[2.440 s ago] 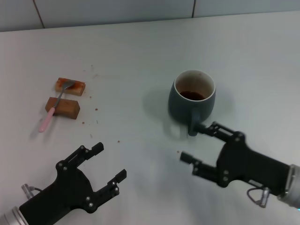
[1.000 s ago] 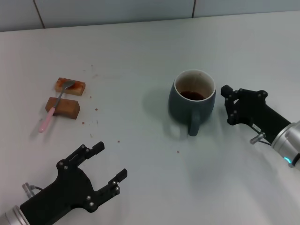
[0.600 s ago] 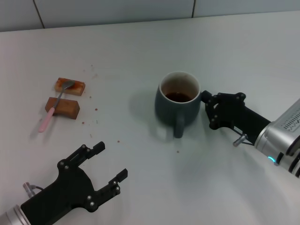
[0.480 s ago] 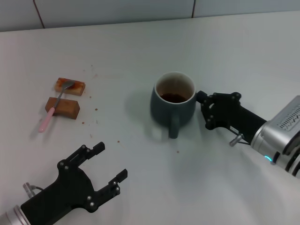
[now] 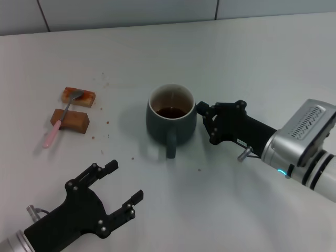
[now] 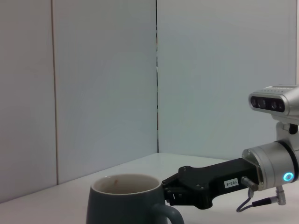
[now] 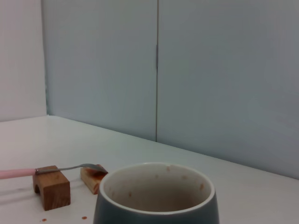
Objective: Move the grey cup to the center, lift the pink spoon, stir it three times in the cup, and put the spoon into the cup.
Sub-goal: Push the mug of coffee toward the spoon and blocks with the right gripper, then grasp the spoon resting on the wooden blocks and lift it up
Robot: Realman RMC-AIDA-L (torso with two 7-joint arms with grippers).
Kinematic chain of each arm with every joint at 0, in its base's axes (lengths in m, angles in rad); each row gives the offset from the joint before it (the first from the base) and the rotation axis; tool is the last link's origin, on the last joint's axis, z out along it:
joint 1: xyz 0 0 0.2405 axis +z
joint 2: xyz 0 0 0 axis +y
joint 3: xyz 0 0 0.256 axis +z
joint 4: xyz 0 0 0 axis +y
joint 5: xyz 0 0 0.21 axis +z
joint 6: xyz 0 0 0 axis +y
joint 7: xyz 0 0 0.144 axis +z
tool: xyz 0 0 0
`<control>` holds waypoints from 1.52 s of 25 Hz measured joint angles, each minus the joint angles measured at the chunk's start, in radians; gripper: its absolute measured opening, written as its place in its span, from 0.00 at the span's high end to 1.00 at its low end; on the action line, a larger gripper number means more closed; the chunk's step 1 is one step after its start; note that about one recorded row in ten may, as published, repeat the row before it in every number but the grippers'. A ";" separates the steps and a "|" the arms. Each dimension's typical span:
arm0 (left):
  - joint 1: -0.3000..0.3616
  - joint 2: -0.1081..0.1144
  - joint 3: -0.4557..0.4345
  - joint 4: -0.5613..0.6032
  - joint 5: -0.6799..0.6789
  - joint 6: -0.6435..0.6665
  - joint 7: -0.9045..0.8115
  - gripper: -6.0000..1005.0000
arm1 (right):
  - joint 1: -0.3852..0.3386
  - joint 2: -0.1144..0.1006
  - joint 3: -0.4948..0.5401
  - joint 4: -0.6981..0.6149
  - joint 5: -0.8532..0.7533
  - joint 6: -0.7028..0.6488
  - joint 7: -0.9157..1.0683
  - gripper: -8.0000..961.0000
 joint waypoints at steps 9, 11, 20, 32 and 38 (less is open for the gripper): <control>0.001 0.000 -0.003 -0.002 0.000 0.000 0.000 0.23 | 0.019 0.001 0.008 -0.001 -0.025 0.012 0.001 0.97; 0.002 0.000 -0.003 -0.002 0.000 0.000 0.000 0.23 | 0.019 0.001 0.008 -0.001 -0.025 0.012 0.003 0.97; 0.005 0.000 -0.009 -0.002 -0.001 0.002 0.000 0.23 | -0.057 -0.005 0.030 -0.019 -0.035 -0.136 0.001 0.96; -0.009 -0.004 0.004 -0.103 -0.163 0.098 -0.005 0.23 | -0.302 -0.007 -0.008 -0.111 -0.318 -0.533 -0.175 0.95; -0.020 -0.003 0.027 -0.180 -0.327 0.172 -0.169 0.23 | -0.293 -0.005 -0.015 -0.096 -0.337 -0.521 -0.177 0.81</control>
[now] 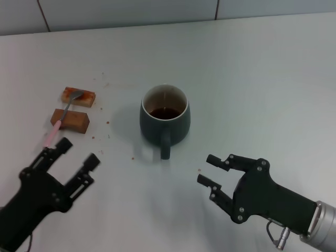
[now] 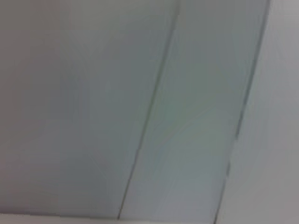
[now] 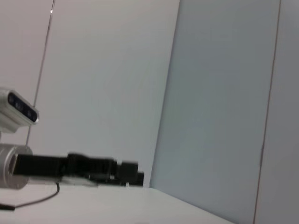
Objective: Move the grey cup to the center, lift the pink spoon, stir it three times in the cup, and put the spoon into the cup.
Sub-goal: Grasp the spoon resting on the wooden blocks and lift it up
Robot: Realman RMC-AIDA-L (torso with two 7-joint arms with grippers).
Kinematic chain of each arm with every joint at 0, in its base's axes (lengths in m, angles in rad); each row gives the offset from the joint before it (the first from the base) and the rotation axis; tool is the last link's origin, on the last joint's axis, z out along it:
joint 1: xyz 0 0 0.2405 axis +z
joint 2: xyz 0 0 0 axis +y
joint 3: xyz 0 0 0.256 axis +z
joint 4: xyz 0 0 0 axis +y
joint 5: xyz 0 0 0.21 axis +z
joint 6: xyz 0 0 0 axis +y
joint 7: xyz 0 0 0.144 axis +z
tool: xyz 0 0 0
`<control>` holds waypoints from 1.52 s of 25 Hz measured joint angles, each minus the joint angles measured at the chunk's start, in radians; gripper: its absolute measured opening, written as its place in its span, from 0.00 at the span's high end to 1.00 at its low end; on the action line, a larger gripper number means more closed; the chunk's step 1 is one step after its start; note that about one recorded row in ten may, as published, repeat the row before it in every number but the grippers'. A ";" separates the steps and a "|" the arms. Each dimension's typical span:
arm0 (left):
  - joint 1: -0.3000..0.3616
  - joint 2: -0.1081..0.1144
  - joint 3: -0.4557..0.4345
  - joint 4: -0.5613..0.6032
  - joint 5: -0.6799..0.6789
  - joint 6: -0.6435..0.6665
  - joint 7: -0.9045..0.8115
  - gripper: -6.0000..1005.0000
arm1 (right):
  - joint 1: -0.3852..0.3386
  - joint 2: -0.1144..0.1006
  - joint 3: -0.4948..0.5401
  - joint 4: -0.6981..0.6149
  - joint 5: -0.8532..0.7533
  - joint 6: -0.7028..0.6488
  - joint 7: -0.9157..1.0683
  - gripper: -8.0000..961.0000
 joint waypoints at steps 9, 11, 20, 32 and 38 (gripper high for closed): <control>-0.057 0.004 -0.013 -0.094 -0.044 0.090 -0.170 0.23 | 0.006 -0.002 0.024 0.002 0.006 0.020 0.042 0.48; -0.084 0.003 -0.021 -0.144 -0.055 0.103 -0.254 0.23 | 0.007 -0.003 0.025 0.000 0.006 0.021 0.063 0.39; -0.090 0.003 -0.024 -0.207 -0.132 0.073 -0.386 0.23 | 0.015 -0.005 0.026 -0.008 0.006 0.058 0.115 0.21; -0.092 0.000 -0.024 -0.234 -0.221 0.020 -0.531 0.23 | 0.016 -0.004 0.026 -0.002 0.003 0.073 0.125 0.21; -0.099 0.000 -0.038 -0.234 -0.231 -0.037 -0.598 0.23 | 0.014 -0.004 0.026 -0.002 0.001 0.077 0.126 0.21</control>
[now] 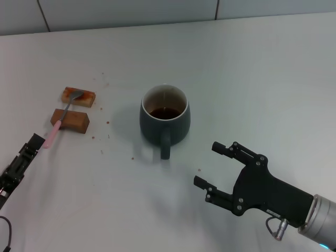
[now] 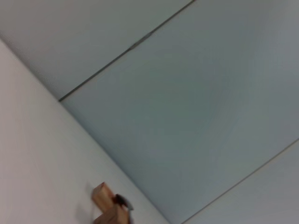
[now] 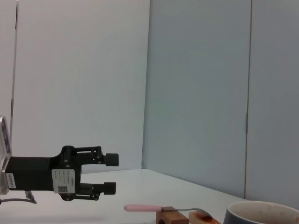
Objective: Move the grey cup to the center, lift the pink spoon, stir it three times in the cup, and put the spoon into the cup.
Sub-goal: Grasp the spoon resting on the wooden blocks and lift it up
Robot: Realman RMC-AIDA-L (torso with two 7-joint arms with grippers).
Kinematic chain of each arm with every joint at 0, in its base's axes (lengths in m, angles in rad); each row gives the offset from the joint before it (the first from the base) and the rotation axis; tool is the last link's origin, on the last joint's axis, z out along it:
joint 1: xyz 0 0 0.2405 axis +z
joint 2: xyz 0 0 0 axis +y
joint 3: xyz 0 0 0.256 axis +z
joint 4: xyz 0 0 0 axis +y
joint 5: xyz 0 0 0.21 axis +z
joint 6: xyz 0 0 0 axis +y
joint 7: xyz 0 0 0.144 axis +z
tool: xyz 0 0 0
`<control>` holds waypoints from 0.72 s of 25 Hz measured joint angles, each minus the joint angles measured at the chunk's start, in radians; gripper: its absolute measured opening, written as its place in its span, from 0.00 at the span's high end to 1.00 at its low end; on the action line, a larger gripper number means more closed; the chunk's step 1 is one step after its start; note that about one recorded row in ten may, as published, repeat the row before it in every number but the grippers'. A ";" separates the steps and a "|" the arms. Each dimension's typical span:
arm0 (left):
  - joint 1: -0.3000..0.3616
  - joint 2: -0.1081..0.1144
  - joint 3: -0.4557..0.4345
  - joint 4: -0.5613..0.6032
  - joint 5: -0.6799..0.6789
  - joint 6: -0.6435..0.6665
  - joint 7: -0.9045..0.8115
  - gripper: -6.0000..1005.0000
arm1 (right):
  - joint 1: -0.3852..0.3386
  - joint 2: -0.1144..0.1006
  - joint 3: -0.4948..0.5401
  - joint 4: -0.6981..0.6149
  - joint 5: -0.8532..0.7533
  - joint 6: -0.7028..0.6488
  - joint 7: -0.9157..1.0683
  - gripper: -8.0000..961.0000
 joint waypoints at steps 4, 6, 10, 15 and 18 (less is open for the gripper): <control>-0.009 0.000 0.000 0.002 -0.001 -0.040 -0.032 0.23 | -0.001 0.000 0.000 0.001 -0.001 0.003 0.001 0.21; -0.013 0.000 0.001 0.001 -0.001 -0.048 -0.047 0.23 | -0.002 0.000 0.000 0.001 -0.002 0.003 0.001 0.21; -0.017 0.000 0.003 0.000 -0.001 -0.068 -0.061 0.23 | -0.002 0.000 -0.001 0.001 -0.002 0.004 0.003 0.21; -0.018 -0.001 0.006 0.002 -0.002 -0.088 -0.073 0.23 | -0.002 -0.001 -0.003 0.001 -0.003 0.004 0.013 0.21; -0.023 -0.001 0.009 0.002 -0.001 -0.094 -0.079 0.23 | -0.001 -0.002 -0.004 0.001 -0.003 0.004 0.013 0.21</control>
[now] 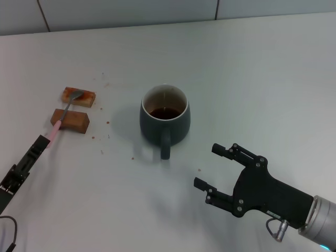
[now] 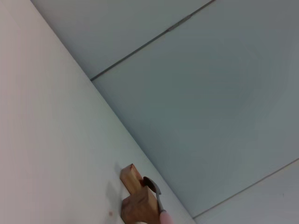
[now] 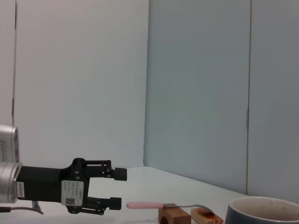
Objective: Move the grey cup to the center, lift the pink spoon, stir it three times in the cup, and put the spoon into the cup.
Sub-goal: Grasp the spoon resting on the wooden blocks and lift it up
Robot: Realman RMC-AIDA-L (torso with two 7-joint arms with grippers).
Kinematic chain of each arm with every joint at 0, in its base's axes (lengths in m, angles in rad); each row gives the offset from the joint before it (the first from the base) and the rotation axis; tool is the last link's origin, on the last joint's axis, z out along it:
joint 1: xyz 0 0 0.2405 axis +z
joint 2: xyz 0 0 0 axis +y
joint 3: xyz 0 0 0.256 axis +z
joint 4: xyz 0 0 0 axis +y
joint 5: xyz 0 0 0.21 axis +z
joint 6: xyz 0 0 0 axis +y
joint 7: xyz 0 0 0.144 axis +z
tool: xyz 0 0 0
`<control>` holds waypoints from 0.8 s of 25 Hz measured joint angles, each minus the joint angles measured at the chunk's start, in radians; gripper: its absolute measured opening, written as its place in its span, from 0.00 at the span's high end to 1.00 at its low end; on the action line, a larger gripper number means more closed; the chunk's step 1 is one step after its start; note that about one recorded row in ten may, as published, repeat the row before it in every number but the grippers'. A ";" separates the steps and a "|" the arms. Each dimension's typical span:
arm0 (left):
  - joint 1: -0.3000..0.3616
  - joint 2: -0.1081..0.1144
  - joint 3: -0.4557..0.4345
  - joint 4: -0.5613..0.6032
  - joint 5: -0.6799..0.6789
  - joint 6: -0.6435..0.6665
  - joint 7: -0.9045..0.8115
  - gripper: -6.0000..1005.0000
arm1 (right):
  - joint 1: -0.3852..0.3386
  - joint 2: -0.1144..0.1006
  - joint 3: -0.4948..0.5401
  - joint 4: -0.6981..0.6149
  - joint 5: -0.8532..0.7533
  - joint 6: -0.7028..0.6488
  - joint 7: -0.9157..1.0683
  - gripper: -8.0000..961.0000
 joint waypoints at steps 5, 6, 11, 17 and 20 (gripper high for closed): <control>-0.007 0.000 0.002 0.001 0.004 -0.015 -0.007 0.24 | 0.001 0.000 -0.001 0.000 0.000 0.000 0.000 0.21; -0.010 0.000 0.001 0.001 0.005 -0.020 -0.009 0.24 | 0.001 0.000 -0.001 0.000 0.000 0.000 0.000 0.21; -0.020 0.000 0.003 -0.002 0.007 -0.035 -0.018 0.24 | 0.002 0.000 -0.003 0.000 0.000 0.000 0.000 0.21; -0.029 0.000 0.003 -0.002 0.007 -0.054 -0.027 0.24 | 0.004 0.000 -0.004 0.000 0.000 0.000 0.009 0.21; -0.034 0.000 0.002 0.000 0.007 -0.061 -0.031 0.24 | 0.005 0.000 -0.005 -0.001 0.000 0.000 0.016 0.21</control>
